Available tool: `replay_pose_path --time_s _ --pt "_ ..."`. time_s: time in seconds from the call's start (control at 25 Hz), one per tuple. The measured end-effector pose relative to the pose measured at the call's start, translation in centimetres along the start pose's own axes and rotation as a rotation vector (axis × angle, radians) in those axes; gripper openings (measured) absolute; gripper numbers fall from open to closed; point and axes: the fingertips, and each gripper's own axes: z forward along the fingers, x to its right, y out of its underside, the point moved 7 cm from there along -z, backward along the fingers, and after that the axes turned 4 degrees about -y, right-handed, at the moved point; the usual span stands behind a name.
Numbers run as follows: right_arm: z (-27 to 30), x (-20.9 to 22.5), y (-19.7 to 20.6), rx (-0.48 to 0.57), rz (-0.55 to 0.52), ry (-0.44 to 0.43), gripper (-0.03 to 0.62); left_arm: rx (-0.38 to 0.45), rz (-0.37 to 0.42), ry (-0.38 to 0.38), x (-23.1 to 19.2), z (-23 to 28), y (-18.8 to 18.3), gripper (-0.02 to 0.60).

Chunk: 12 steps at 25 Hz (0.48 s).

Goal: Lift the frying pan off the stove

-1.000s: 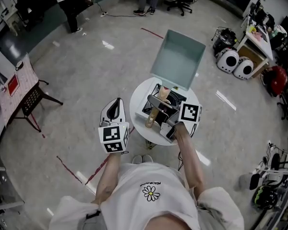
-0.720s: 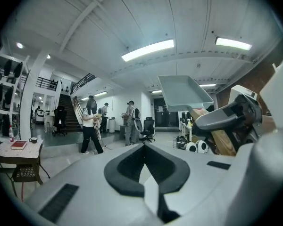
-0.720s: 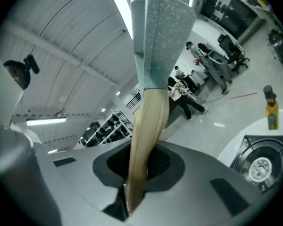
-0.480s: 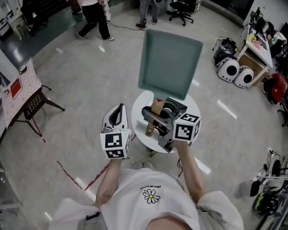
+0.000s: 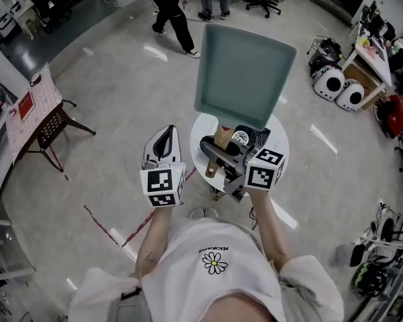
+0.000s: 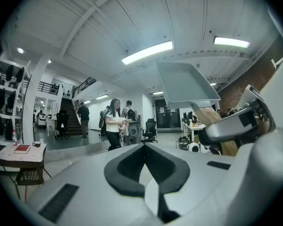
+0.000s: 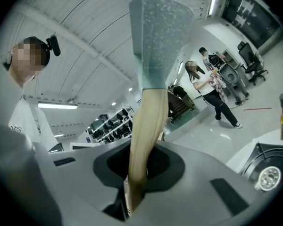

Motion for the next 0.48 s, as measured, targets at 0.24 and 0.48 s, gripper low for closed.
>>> replay_pose_path --time_s 0.24,0.48 --pt "-0.4 -0.3 -0.9 -0.001 -0.022 0.015 0.044 0.002 0.0 -0.005 -0.1 -0.3 -0.5 0.0" --pt "-0.8 -1.1 -0.6 0.006 -0.052 0.006 0.044 0.005 0.001 0.0 0.2 -1.2 -0.1 0.0"
